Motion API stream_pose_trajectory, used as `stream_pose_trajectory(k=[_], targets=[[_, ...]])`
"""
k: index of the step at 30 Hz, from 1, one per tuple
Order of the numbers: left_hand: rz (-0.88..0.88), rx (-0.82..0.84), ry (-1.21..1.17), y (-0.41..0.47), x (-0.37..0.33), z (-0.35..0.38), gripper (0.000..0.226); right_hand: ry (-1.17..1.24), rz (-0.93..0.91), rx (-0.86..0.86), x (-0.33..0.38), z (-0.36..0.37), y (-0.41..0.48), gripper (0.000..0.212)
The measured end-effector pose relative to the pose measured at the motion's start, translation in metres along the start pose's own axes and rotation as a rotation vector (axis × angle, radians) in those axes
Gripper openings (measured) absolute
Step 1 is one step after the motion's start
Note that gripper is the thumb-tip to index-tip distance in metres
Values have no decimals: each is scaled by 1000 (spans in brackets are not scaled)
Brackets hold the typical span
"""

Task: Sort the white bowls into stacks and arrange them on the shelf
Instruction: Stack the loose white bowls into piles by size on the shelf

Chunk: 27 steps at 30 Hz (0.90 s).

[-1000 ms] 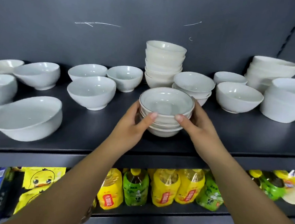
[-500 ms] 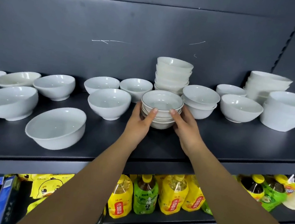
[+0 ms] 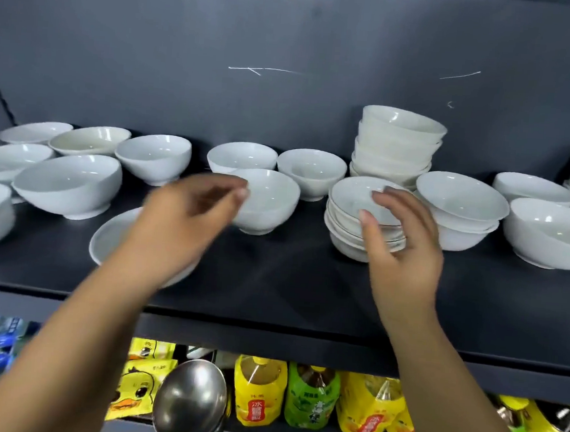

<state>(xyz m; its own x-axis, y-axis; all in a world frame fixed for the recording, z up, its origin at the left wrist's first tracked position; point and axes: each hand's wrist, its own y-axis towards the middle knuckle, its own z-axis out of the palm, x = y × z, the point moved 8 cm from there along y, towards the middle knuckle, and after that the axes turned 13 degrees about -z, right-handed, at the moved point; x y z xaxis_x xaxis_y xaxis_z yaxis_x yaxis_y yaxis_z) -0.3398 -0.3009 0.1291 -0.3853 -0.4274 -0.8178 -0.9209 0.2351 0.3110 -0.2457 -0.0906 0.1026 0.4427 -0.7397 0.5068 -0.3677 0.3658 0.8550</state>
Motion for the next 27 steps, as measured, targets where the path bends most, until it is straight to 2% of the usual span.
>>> stream_pose_trajectory(k=[2,4,8,10,14,17,21,24,27], targets=[[51,-35,141,-1,11,-29,11,0,-144,165,24,34,7,30],[86,-33,266,-3,30,-47,36,-13,-195,366,37,70,10,32],[50,92,351,-6,85,-61,77,-192,-92,771,24,127,-4,36],[4,160,333,-5,106,-61,91,-270,-66,847,18,141,-10,37],[51,257,294,6,116,-56,97,-362,63,778,12,148,-5,25],[91,312,278,18,119,-52,107,-330,155,714,10,147,-3,16],[93,359,302,33,119,-48,99,-296,208,549,15,140,5,14],[130,404,268,45,117,-40,84,-256,234,536,17,140,13,10],[125,429,337,62,118,-29,96,-188,257,474,20,138,33,11]])
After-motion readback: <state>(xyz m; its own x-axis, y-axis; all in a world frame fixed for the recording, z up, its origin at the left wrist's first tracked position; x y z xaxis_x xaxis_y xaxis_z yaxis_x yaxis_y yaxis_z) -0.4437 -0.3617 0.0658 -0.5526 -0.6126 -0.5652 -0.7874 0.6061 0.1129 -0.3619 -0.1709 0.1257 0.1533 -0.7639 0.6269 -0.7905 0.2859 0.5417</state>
